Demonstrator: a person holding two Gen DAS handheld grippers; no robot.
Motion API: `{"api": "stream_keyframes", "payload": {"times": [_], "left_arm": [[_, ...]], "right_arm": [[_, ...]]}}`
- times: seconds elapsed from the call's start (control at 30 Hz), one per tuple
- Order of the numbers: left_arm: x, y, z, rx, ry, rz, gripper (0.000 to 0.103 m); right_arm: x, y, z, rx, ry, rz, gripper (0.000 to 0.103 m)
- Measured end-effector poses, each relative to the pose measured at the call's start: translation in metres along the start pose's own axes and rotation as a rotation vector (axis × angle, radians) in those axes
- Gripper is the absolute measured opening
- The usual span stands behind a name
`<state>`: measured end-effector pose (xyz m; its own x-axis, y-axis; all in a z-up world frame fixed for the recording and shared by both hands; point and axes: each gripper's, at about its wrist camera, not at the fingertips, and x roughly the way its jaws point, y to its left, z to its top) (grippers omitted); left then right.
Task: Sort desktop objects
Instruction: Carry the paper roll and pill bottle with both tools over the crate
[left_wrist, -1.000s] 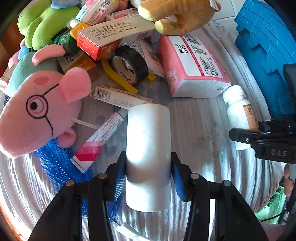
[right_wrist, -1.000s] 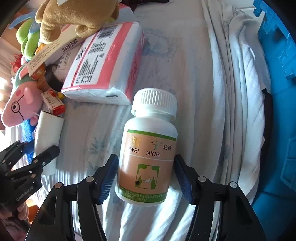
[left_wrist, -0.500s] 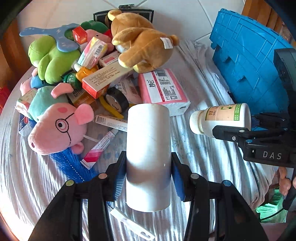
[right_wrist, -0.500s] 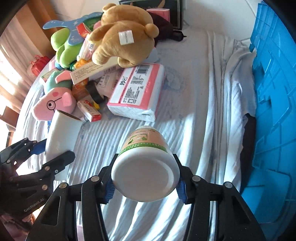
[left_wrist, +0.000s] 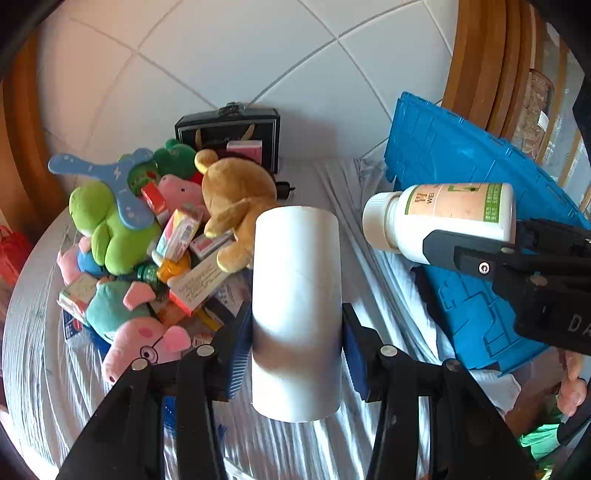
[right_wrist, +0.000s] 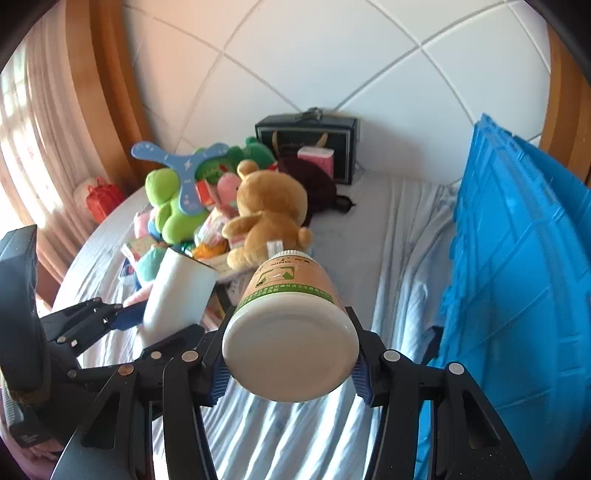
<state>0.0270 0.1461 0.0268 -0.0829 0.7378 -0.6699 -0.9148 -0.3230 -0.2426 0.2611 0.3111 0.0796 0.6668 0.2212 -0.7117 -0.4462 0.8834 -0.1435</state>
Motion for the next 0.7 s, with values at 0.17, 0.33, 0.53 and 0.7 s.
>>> {"api": "stream_keyframes", "payload": {"times": [0.17, 0.33, 0.53, 0.7], "left_arm": [[-0.015, -0.025, 0.031, 0.049, -0.057, -0.038, 0.045], [-0.028, -0.062, 0.06, 0.115, -0.115, -0.077, 0.045], [-0.033, -0.115, 0.098, 0.178, -0.147, -0.138, 0.045], [-0.037, -0.173, 0.133, 0.222, -0.162, -0.207, 0.045]], "right_arm": [[-0.047, -0.011, 0.023, -0.002, -0.118, -0.041, 0.052], [-0.083, -0.042, 0.04, 0.02, -0.186, -0.092, 0.052], [-0.12, -0.1, 0.053, 0.064, -0.252, -0.195, 0.052], [-0.135, -0.162, 0.063, 0.096, -0.256, -0.287, 0.052]]}}
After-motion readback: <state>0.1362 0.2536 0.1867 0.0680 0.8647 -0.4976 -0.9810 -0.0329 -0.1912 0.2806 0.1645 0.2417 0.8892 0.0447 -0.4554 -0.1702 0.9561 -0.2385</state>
